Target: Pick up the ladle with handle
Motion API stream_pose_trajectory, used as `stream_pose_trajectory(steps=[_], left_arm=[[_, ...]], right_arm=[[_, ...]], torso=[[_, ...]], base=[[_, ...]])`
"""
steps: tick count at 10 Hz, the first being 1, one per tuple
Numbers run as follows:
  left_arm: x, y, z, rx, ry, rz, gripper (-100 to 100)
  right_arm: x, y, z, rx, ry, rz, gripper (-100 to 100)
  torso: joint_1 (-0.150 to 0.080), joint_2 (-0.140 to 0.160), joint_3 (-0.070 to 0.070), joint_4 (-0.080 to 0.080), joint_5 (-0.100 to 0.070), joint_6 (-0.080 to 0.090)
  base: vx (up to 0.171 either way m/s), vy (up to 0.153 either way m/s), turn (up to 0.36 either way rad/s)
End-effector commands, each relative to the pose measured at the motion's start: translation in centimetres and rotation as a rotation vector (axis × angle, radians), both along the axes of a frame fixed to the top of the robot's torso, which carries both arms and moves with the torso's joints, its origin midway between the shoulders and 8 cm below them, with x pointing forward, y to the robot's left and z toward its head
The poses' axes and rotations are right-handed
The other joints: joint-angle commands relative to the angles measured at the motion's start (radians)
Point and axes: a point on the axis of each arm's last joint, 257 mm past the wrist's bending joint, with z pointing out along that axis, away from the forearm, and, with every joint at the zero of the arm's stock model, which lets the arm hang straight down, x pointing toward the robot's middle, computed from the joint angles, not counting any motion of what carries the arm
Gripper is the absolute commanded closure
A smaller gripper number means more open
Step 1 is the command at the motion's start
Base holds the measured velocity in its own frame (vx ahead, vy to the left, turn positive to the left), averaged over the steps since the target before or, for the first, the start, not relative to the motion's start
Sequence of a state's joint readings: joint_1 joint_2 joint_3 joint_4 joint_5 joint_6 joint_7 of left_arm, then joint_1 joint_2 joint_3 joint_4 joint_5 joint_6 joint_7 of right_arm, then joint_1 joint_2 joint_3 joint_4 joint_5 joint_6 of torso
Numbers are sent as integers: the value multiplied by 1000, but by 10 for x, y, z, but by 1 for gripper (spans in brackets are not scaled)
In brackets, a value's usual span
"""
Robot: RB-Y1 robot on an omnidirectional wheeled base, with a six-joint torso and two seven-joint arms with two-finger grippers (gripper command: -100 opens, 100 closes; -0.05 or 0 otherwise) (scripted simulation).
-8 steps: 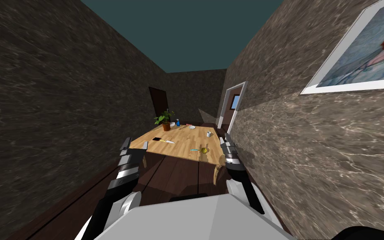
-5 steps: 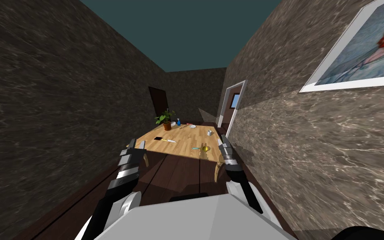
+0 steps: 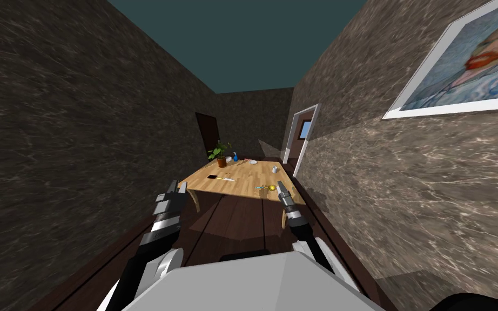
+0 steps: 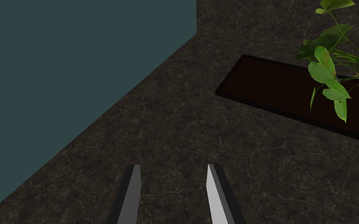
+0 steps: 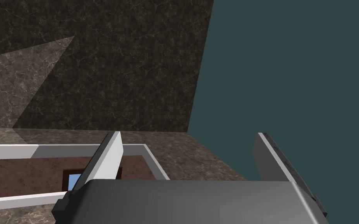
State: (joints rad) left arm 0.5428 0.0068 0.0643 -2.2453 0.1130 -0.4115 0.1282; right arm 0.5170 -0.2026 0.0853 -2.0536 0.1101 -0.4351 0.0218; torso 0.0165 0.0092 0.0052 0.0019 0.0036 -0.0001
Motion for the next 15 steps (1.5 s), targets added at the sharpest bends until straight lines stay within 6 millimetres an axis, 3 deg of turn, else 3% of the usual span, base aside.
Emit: stream_pose_trajectory(steps=[1,6,8,15], left_arm=[[0,0,0,0,0,0,0],[0,0,0,0,0,0,0],[0,0,0,0,0,0,0],[0,0,0,1,0,0,0]], right_arm=[[1,3,-19,-29,34,7,-100],[-4,24,-102,-240,177,86,-100],[-5,20,-115,-242,204,82,-100],[-32,13,-221,-525,381,176,-100]], torso=[[0,0,0,0,0,0],[-8,-3,-2,-1,-1,0],[-7,-4,-2,-1,-1,0],[-15,-10,-6,-2,-3,0]], base=[[-95,164,-21],[-78,145,13],[-44,99,-1],[-13,80,50]])
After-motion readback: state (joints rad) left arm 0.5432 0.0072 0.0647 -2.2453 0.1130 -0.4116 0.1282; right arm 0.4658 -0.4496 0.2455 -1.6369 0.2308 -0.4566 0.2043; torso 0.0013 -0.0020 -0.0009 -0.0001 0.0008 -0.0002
